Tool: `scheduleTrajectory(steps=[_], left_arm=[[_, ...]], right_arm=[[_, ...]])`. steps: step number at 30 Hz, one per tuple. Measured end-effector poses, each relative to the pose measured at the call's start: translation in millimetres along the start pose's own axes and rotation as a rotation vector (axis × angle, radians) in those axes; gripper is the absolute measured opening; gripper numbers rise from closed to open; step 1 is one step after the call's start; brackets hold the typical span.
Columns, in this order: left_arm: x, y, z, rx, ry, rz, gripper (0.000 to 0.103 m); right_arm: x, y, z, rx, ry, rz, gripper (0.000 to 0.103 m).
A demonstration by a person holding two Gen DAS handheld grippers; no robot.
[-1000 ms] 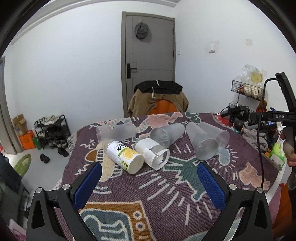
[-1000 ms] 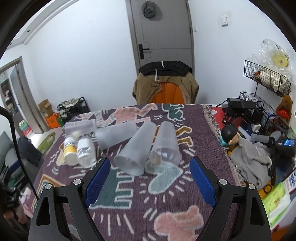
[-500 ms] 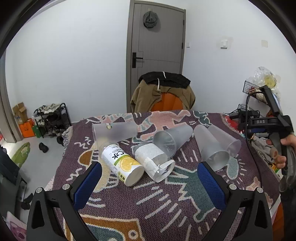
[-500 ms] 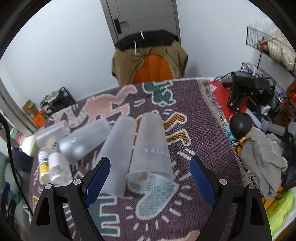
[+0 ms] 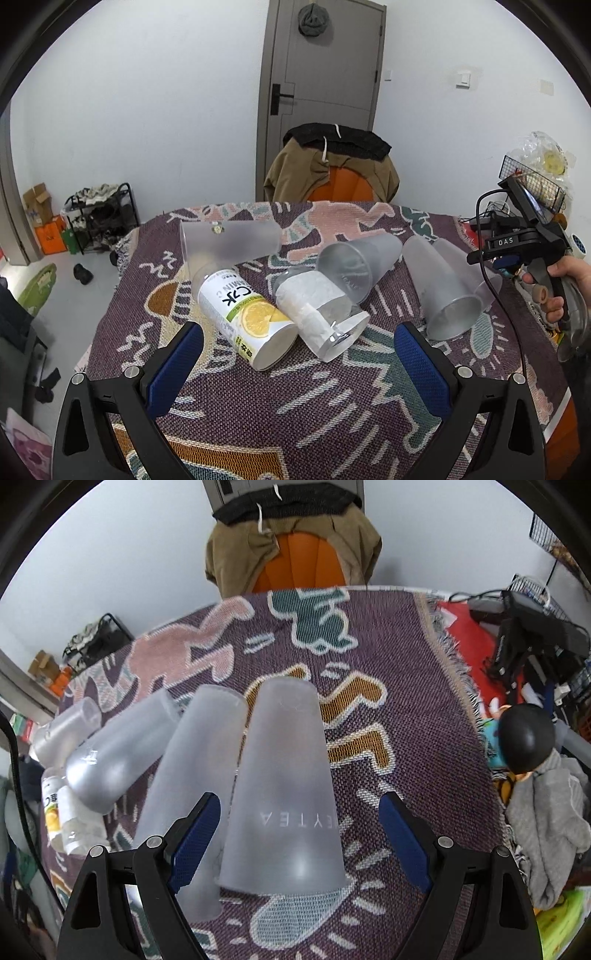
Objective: Flip cup upside down
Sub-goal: 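Move the right gripper onto the frosted HEYTEA cup lying sideways and close, then lift the frosted cup with the right gripper and turn its mouth downward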
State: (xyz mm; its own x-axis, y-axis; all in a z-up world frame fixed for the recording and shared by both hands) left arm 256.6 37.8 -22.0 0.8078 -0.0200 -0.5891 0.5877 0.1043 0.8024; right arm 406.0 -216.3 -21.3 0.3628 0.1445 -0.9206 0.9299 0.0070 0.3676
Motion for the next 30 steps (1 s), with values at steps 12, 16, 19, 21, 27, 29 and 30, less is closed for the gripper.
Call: scheduleTrajectory(steps=[12,16,19,21,27,29,30], left_arm=[[11,-6,-10,-0.018,-0.01,-0.027,0.103],[7,-5,-10,-0.019,-0.015,-0.019,0.103],[3,-3,-8,-0.013,-0.017,-0.013,0.103],[0,-2,-7,-0.01,-0.017,-0.008,0.103],[-11,1,-4,-0.013,-0.026,-0.003,0.103],[-16,2,-3,-0.011,-0.028,-0.003,0.103],[-19,2,-2,-0.008,-0.032,-0.002,0.103]], right_arm=[[47,6,2,0.056,0.034,-0.19,0.073],[39,5,2,0.057,0.049,-0.179,0.072],[25,4,7,0.082,0.089,-0.151,0.072],[15,2,9,0.09,0.109,-0.137,0.072],[-25,-11,9,0.086,0.172,-0.078,0.071],[-41,-19,9,0.082,0.194,-0.057,0.071],[-47,-21,9,0.084,0.208,-0.05,0.071]])
Point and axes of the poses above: each gripper's, at about its wrist camera, not at the fingertips, and x roughly the way its jaws point, z to its right, y to its top, the point moved 3 cm from there along x, roughly the way its jaws point, and after that the axes turned 2 degrees about z, right-handed, at the moved point
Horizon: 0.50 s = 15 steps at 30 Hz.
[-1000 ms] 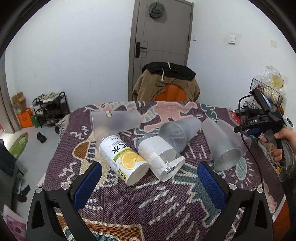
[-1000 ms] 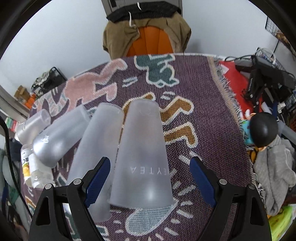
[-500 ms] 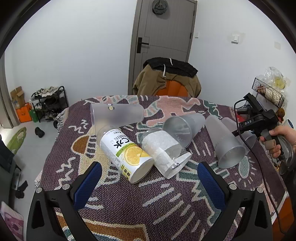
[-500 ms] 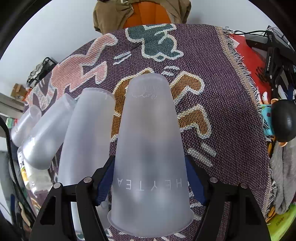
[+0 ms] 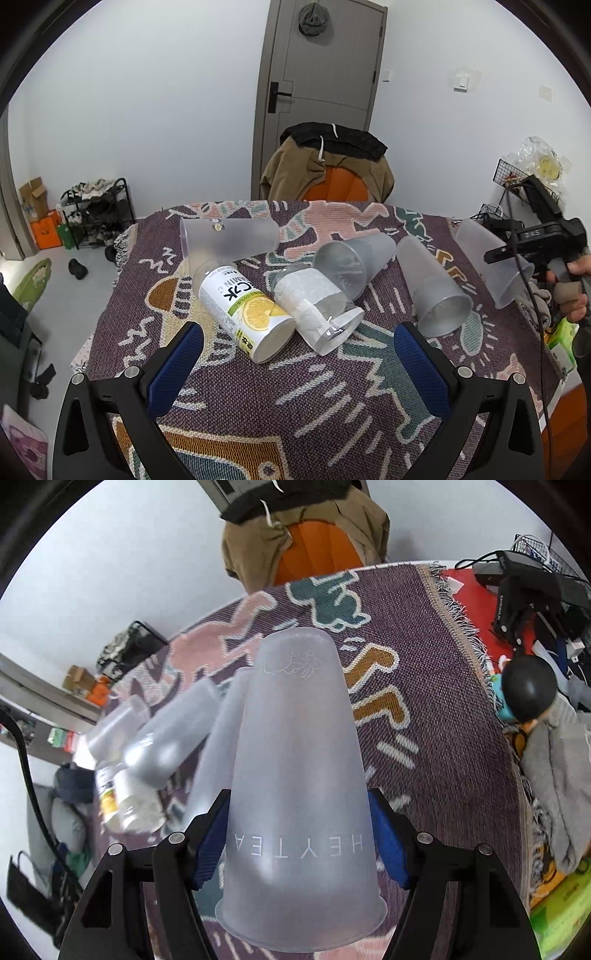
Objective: Flip cup upside down
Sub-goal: 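Lift the frosted cup with the right gripper and turn its mouth downward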
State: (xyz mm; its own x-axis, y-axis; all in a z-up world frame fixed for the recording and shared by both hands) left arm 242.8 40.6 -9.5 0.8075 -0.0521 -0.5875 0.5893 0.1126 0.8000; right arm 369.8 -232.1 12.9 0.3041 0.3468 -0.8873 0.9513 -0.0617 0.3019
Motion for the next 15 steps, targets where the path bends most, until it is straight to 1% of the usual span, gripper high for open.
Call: scheduleTrajectory(steps=[6,10,15], left_arm=[[-15,-1,2,0.028,0.002,-0.015,0.103],[-22,-2,-5,0.013,-0.01,-0.037,0.103],[-33,-4,-16,-0.009,-0.017,-0.06,0.103]], right_arm=[[-30,-30,-8,0.0,0.071,0.042,0.071],[-42,-49,-16,0.006,0.128,0.067,0.072],[-52,-75,-36,-0.016,0.192,0.082,0.072]])
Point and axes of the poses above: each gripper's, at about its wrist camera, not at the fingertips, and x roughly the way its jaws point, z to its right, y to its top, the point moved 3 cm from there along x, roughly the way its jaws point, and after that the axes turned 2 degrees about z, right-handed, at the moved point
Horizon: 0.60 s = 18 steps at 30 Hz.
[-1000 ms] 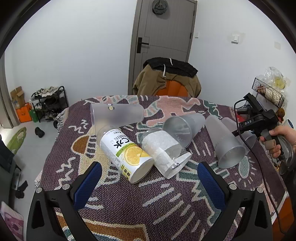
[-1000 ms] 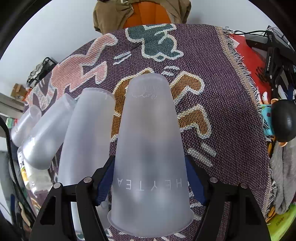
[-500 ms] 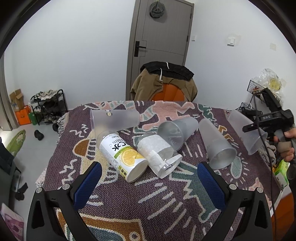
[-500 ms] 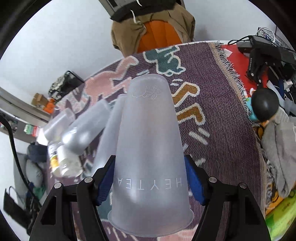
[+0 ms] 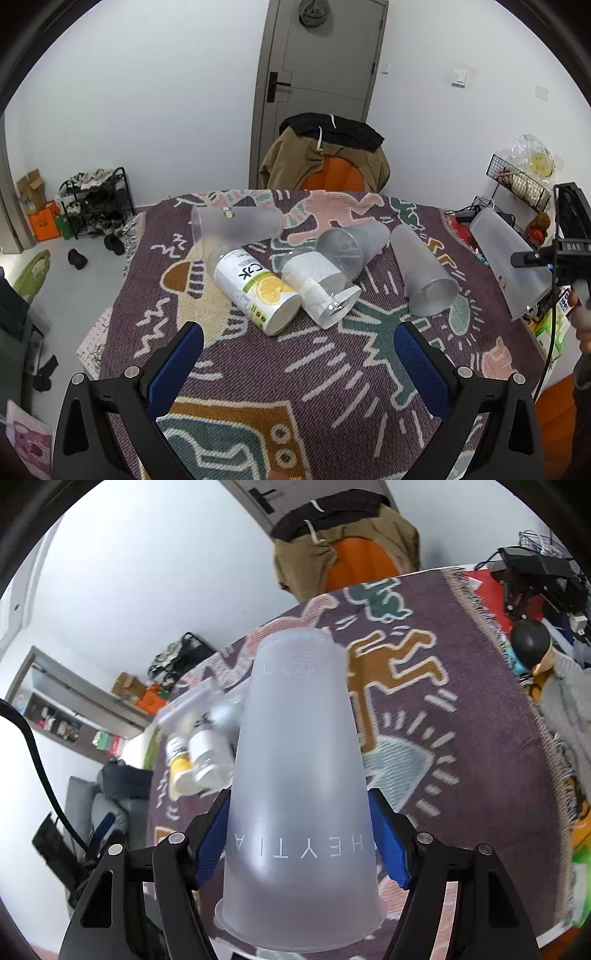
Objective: Flip cup upside down
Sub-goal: 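Lift the frosted cup with the right gripper and turn its mouth downward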
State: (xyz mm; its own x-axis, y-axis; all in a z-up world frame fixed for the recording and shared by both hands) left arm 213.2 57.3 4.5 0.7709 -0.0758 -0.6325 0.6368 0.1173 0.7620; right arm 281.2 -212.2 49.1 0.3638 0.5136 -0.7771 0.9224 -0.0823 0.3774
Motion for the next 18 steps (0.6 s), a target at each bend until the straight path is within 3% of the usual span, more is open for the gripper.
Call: scheduleTrajectory(steps=[18], left_arm=[[-19,-15,-25,0.054,0.075,-0.081,0.103]], right_arm=[[47,-87,-54,0.024,0.125,-0.027,0.072]])
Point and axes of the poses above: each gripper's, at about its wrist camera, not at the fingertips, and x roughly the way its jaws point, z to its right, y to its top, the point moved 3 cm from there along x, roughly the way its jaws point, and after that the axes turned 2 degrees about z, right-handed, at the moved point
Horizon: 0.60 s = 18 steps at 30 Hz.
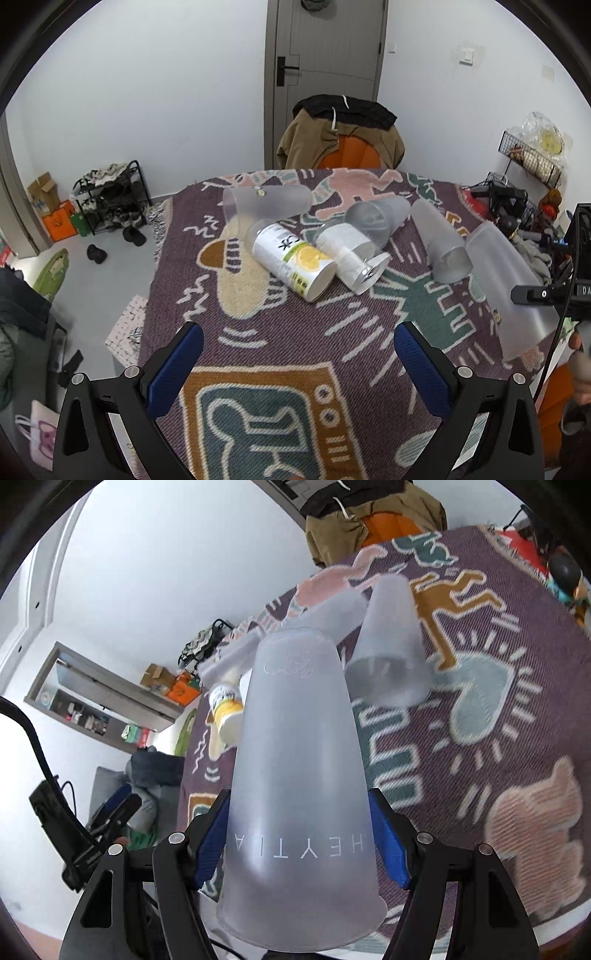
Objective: Flip cup upside down
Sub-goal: 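Lift the frosted cup with the right gripper and turn its mouth downward, then lower the cup mouth-down onto the blanket and open the right gripper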
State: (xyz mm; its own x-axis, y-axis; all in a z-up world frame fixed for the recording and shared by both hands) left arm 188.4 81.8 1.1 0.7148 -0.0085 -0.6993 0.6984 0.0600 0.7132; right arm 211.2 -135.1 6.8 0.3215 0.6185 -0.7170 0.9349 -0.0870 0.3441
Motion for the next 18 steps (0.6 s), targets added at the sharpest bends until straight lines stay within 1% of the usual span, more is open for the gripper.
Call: scheduleTrajectory(steps=[4,7,12,15,18], left_arm=[[-1,-12,-7,0.014,0.016,-0.022,0.103],[-1,-21,-12,0.019,0.026,-0.037,0.103],[0,-36,-16,0.024,0.026,-0.061,0.103],[2,-44,-20,0.024,0.026,-0.076,0.103],[3,-47,-21,0.025,0.034,-0.079,0.103]], right_arm=[[18,-23,-5,0.013,0.011,-0.026,0.072],[29,-33,-10,0.006,0.028,-0.039,0.072],[50,-46,-14,0.0,-0.009,-0.033,0.072],[61,-52,-10,0.031,-0.007,-0.043,0.072],[68,-56,-7,0.042,-0.027,-0.038,0.073]])
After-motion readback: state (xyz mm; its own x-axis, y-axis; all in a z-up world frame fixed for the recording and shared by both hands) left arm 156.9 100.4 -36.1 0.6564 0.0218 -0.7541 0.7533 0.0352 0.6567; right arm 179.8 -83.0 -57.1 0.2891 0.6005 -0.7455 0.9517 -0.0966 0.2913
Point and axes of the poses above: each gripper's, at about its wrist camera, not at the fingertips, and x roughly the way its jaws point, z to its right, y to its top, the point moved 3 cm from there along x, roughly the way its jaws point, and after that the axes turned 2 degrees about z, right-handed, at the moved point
